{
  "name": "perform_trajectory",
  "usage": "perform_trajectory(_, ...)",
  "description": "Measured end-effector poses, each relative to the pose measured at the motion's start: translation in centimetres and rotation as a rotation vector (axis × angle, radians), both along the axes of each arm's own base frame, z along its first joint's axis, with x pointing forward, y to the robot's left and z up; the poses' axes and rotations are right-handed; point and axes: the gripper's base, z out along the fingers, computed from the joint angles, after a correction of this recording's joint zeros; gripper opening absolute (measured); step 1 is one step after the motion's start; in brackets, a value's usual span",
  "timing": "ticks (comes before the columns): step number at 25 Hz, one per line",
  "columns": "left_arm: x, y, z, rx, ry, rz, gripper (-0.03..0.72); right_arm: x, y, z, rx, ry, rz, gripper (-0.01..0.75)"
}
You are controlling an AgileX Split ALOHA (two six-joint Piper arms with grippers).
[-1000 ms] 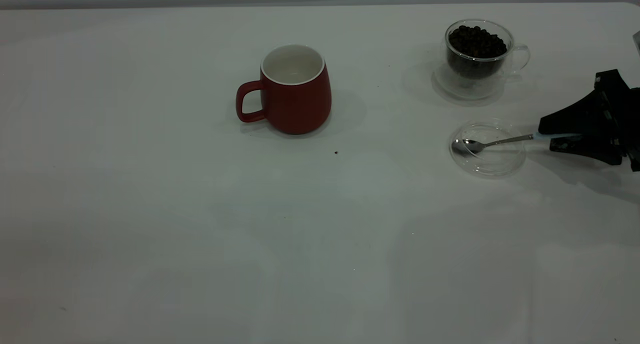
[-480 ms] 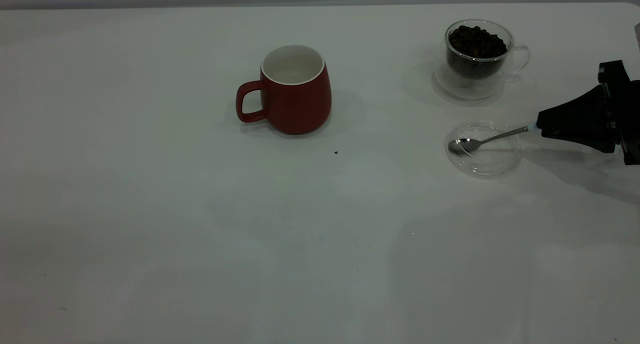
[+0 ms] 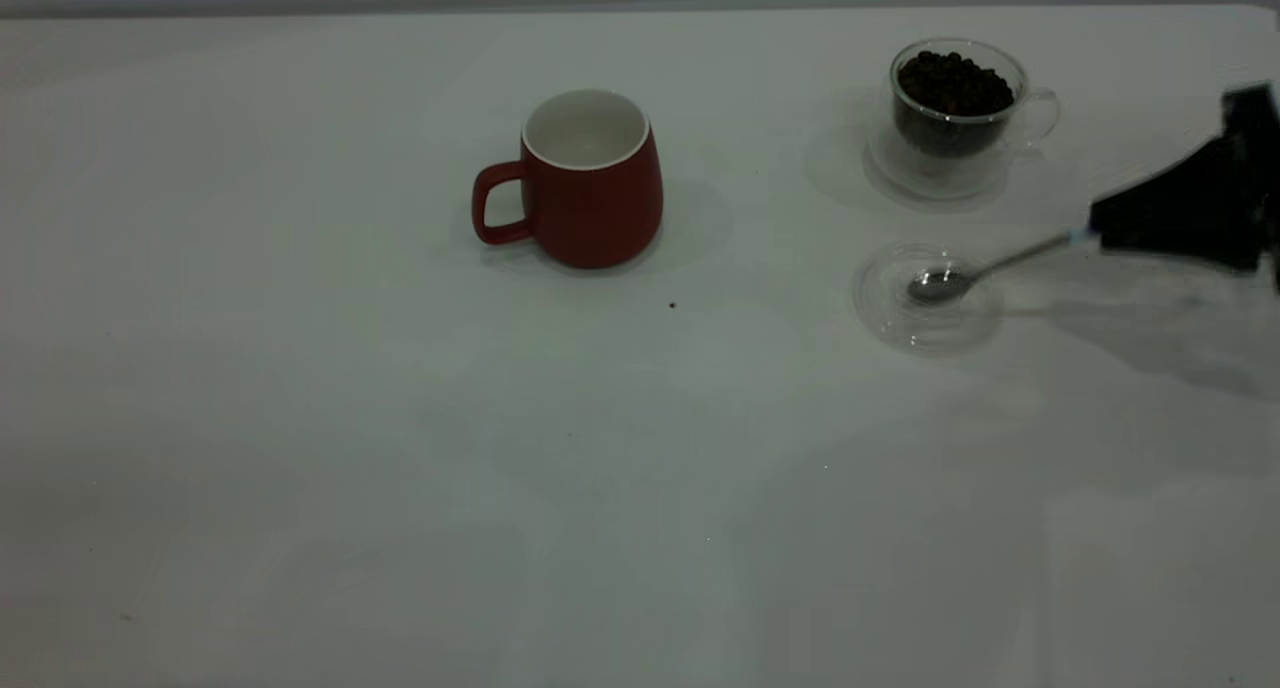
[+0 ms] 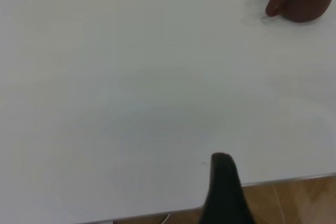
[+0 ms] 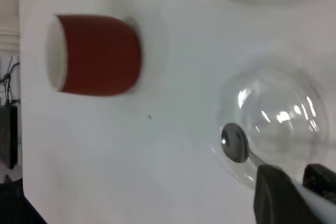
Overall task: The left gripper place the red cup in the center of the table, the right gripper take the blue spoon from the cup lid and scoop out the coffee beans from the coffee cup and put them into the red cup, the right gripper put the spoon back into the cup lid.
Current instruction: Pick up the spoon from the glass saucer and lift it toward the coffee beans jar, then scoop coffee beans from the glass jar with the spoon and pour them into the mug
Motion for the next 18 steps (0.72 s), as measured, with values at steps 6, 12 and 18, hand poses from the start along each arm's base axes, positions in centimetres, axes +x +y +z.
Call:
perform_trajectory(6,0.0,0.0,0.0,0.0,0.0,0.0,0.587,2.1,-1.4,6.1,-0.041,-0.156,-0.074,0.101)
perform_trajectory(12,0.0,0.0,0.0,0.002,0.0,-0.001,0.587,6.3,-3.3,8.5,-0.078,-0.211,-0.199,0.101)
perform_trajectory(18,0.0,0.0,0.0,0.002,0.0,-0.001,0.587,9.7,-2.9,8.6,-0.124,-0.189,-0.207,0.101)
